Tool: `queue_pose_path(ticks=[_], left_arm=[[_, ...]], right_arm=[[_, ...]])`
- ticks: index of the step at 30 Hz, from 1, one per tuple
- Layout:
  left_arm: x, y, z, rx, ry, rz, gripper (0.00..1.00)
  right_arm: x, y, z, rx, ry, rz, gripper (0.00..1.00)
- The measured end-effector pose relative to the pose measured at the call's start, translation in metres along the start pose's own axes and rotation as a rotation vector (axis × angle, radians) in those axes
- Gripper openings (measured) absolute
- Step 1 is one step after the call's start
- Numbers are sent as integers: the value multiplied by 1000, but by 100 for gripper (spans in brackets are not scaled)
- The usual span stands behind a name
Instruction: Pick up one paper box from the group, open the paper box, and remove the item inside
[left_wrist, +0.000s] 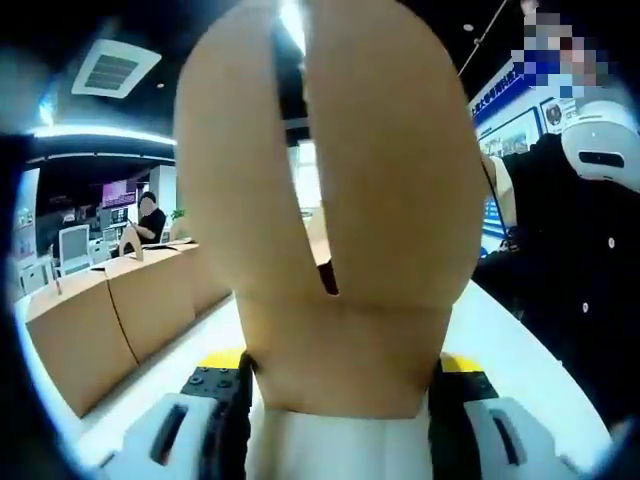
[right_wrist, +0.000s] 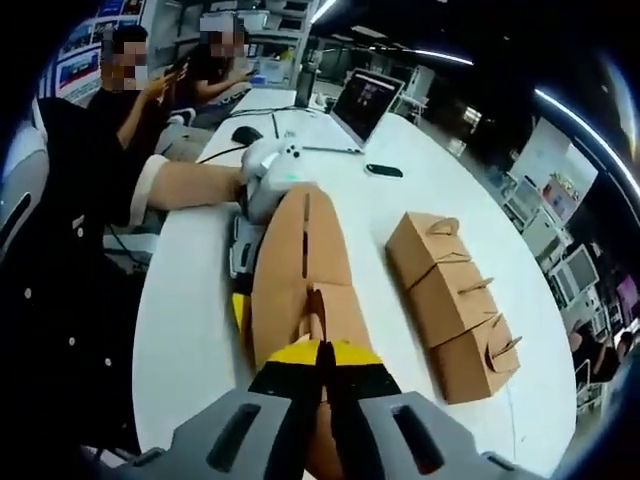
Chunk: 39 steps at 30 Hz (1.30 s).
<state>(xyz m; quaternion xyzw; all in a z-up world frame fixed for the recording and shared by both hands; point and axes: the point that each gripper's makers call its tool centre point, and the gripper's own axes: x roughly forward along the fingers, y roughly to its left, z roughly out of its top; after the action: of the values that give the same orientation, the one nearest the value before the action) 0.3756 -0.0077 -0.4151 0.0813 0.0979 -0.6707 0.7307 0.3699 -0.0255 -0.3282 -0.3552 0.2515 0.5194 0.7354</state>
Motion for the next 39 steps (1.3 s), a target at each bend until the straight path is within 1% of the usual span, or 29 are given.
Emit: queue_pose_path(ticks=[10,19,21,23,24,25,26,27,29,32,34,36,37,39], left_arm=[[1,0,0,-1,0,-2,71],[1,1,0,-4,2,-1,71],[1,1,-1,-3,6,0,72],[0,3,-1,0,8,8,72],[0,3,-1,0,8,7,72],[0,1,0,0,8,8,72],[0,0,1,3,8,13,73],[-2,-1,1,2,9,13,74],[-7,-3,2,-2,10,11,75],[-18,-7,1,-9,17,37,75],[-30,-11,0,-15,20,65,75],[-45,-12,1,-12,21,117,74],[-56,-13,3,-18,11,158,73],[-69,-16,5,-22,6,203,70]], right_arm=[[-7,-1,5,-7,-9,-5,3],[-7,-1,5,3,-25,-6,3],[-6,-1,5,14,-38,-8,4],[-6,-2,4,47,-47,-14,8],[-6,-3,3,50,-43,-17,14],[-5,-4,3,38,-52,-25,26],[-5,-4,4,20,-65,-27,33],[-5,-2,3,18,-65,-26,35],[-7,0,1,21,-75,-27,33],[-13,3,1,34,-99,-25,33],[-20,2,2,46,-126,-31,33],[-28,0,1,64,-152,-43,33],[-33,-3,-1,73,-164,-52,32],[-40,-5,-3,91,-184,-62,31]])
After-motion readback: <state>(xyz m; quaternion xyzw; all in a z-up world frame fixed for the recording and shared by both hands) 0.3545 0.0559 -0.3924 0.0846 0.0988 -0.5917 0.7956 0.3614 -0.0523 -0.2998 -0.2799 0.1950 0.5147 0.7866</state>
